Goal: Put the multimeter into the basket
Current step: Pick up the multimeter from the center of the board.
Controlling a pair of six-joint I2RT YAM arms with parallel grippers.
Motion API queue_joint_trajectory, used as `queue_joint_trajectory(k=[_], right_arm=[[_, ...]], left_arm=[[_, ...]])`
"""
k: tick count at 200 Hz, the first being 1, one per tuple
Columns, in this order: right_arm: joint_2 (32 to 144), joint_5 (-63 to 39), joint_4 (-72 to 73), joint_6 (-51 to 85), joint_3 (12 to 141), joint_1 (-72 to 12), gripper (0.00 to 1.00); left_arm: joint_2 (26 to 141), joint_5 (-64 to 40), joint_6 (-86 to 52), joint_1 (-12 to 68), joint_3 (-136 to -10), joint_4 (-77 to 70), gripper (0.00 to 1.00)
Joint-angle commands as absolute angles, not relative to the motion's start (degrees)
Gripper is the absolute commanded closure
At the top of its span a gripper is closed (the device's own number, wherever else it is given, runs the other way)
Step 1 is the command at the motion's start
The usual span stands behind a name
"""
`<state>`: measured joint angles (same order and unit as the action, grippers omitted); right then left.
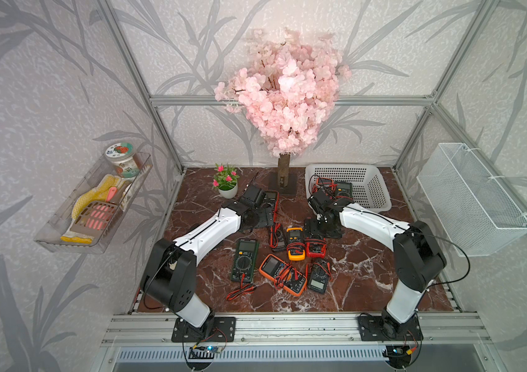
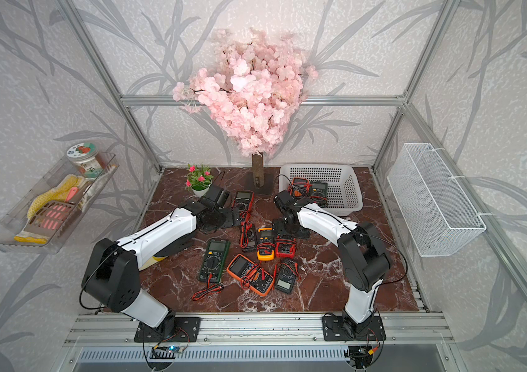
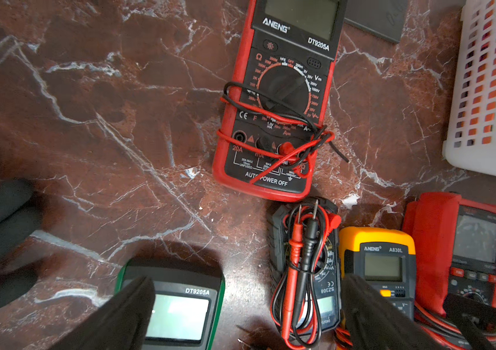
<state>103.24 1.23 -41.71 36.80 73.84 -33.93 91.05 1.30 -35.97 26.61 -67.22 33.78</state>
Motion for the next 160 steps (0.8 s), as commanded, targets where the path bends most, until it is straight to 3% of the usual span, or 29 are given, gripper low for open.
queue_joint_trajectory(k=[1, 74, 135, 160], right_arm=[[104.6, 1.5, -41.6, 36.9, 73.6, -34.4, 0.0], [108.5, 0.4, -41.1, 36.1, 74.7, -34.4, 0.06], [108.2, -0.4, -41.2, 35.3, 74.2, -34.4, 0.31], [106.3, -0.4, -41.6, 34.9, 73.7, -34.4, 0.36]], left_arm=[[89.5, 0.9, -36.1, 26.4, -66.7, 33.2, 0.0], [90.3, 0.5, -36.1, 26.4, -67.2, 32.9, 0.0], [90.6, 0.5, -36.4, 26.4, -67.3, 32.8, 0.0], [90.8, 0.5, -36.5, 26.4, -67.7, 32.8, 0.0]])
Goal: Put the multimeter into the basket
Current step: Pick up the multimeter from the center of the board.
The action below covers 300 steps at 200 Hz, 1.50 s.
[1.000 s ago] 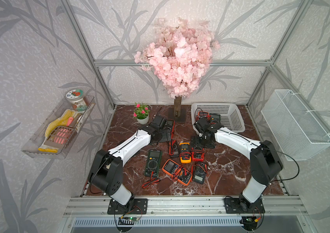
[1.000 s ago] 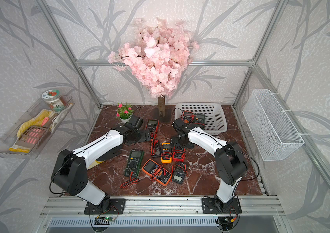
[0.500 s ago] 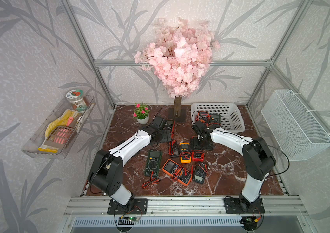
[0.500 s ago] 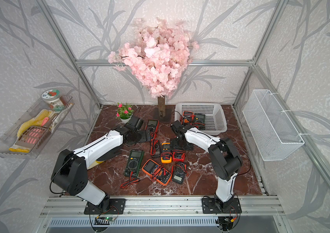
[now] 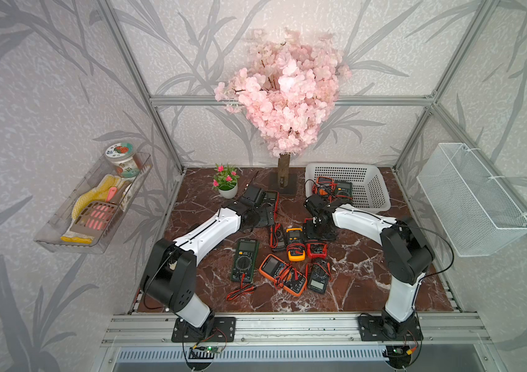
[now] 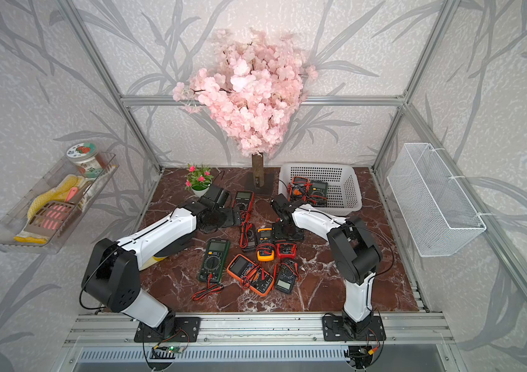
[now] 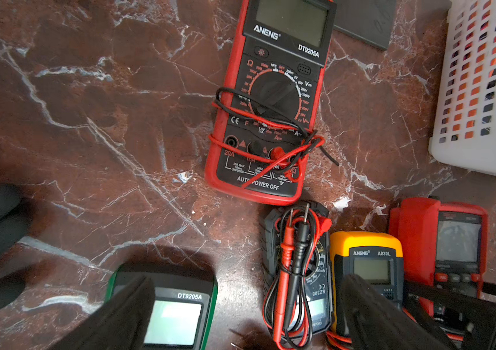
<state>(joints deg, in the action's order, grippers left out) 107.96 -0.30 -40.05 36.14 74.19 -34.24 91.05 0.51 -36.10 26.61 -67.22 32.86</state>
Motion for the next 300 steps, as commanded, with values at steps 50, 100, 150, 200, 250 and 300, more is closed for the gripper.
queue_joint_trajectory(k=[50, 100, 150, 200, 250, 300], right_arm=[[101.7, 0.4, -43.0, 34.5, 72.3, -34.4, 0.38], [97.2, 0.4, -44.2, 34.0, 70.6, -34.4, 0.39], [93.1, 1.0, -45.5, 33.2, 70.2, -34.4, 0.4], [89.5, 1.0, -47.1, 32.9, 72.4, -34.3, 0.4], [88.0, 2.7, -48.2, 31.9, 76.5, -34.0, 0.4], [86.0, 3.0, -47.1, 31.1, 79.3, -31.7, 0.4]], left_arm=[[91.7, 0.3, -36.4, 26.3, -68.9, 32.9, 0.0], [92.1, 0.5, -36.3, 26.4, -69.8, 33.2, 0.0], [92.1, 0.5, -36.7, 26.4, -70.1, 33.2, 0.0], [92.4, 0.2, -36.7, 26.4, -71.2, 33.2, 0.0], [93.7, -0.2, -36.8, 26.4, -73.2, 33.5, 0.0], [94.4, -0.7, -37.0, 26.6, -74.9, 33.7, 0.0]])
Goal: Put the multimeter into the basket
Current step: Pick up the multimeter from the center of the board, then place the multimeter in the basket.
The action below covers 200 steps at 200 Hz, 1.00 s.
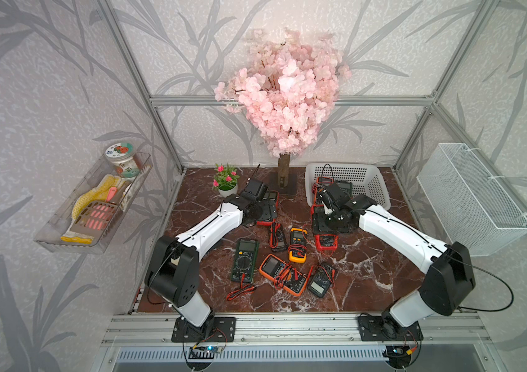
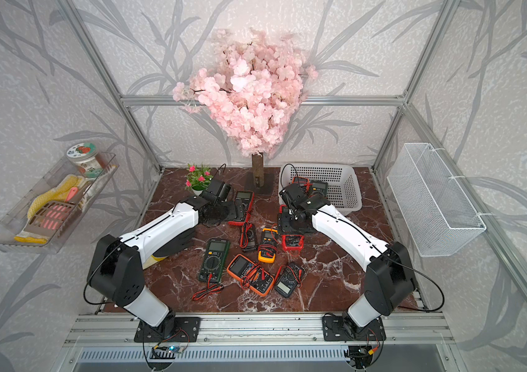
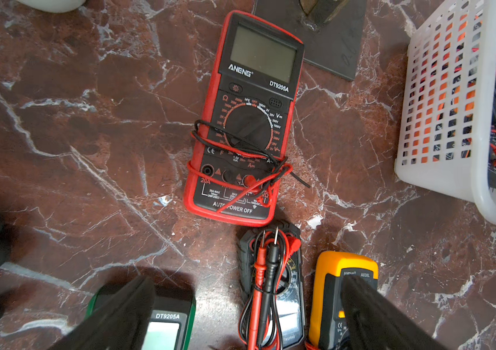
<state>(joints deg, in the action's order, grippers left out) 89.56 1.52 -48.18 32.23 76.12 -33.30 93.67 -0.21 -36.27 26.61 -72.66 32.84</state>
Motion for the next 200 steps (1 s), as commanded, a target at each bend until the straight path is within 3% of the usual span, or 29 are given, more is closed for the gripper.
queue_joint_trajectory(k=[1, 122, 200], right_arm=[[86.0, 3.0, -47.0, 31.1, 79.4, -31.6, 0.4], [86.8, 0.4, -44.7, 29.7, 86.8, -16.6, 0.4], [94.6, 1.4, -42.5, 28.2, 94.3, -6.6, 0.4]], left_arm=[[94.4, -0.7, -37.0, 26.6, -75.0, 33.6, 0.0], [99.0, -2.6, -35.4, 27.9, -81.9, 34.6, 0.0], [102.0, -3.6, -34.4, 28.1, -85.6, 35.9, 0.0]])
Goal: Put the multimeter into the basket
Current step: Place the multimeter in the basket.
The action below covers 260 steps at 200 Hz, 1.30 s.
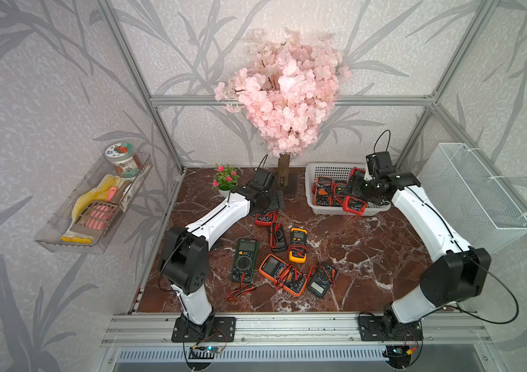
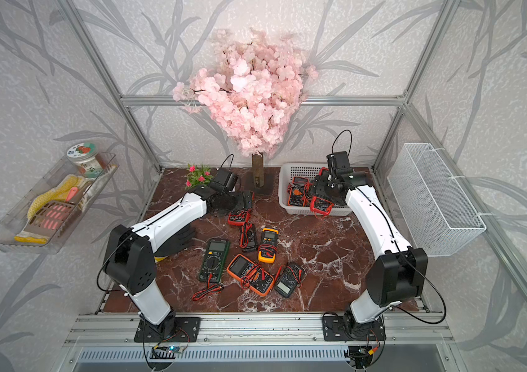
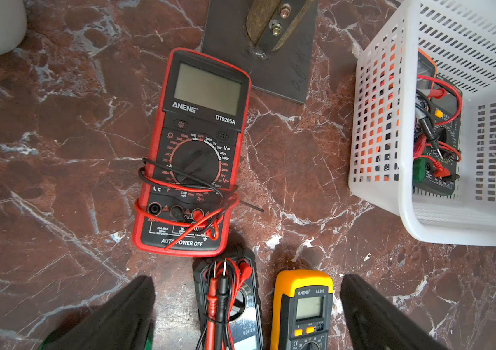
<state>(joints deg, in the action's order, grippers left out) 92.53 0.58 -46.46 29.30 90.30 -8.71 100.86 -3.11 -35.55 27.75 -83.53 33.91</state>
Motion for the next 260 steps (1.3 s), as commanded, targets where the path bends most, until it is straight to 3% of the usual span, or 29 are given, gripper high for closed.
queue_joint_trajectory(k=[1, 131, 260], right_arm=[[94.7, 1.4, -42.4, 28.2, 94.3, -6.5, 0.4], [115.3, 7.6, -42.6, 23.9, 111.9, 0.0, 0.4], [131.0, 9.8, -53.3, 15.8, 127.8, 1.2, 0.4]], left_arm=[[102.1, -3.6, -34.4, 28.1, -85.6, 35.9, 0.0], [102.6, -4.0, -34.5, 28.3, -85.3, 36.1, 0.0], [104.1, -4.0, -34.1, 28.3, -87.2, 37.0, 0.0]])
